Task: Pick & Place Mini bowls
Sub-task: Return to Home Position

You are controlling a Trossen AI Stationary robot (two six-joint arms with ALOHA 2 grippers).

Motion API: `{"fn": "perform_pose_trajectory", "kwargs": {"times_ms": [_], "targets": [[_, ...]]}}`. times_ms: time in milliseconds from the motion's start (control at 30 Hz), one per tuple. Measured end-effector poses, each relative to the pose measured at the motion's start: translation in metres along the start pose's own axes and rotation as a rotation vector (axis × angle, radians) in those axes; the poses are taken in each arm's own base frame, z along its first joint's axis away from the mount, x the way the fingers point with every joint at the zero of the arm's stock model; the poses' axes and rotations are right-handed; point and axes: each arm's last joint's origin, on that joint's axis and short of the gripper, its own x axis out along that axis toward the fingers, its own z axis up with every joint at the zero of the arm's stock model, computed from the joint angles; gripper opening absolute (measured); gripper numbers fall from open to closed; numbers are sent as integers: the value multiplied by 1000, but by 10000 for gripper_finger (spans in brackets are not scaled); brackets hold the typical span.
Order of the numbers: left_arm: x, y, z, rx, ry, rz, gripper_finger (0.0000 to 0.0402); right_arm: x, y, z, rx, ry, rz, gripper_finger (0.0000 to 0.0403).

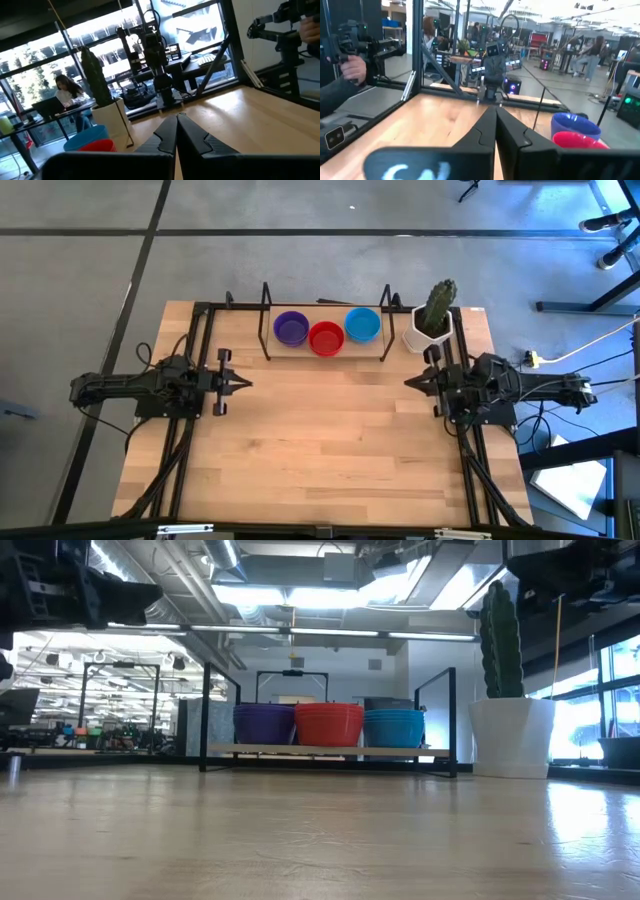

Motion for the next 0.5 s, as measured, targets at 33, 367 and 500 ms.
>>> {"fn": "perform_pose_trajectory", "kwargs": {"times_ms": [33, 367, 500], "targets": [[0, 0, 0, -5, 1, 0, 2, 0, 0, -2, 9, -14, -2, 8], [0, -1, -3, 2, 28, -11, 1, 1, 4, -36, 21, -142, -16, 3], [0, -1, -3, 7, 31, -11, 2, 1, 4, -40, 21, -124, -40, 3]]}}
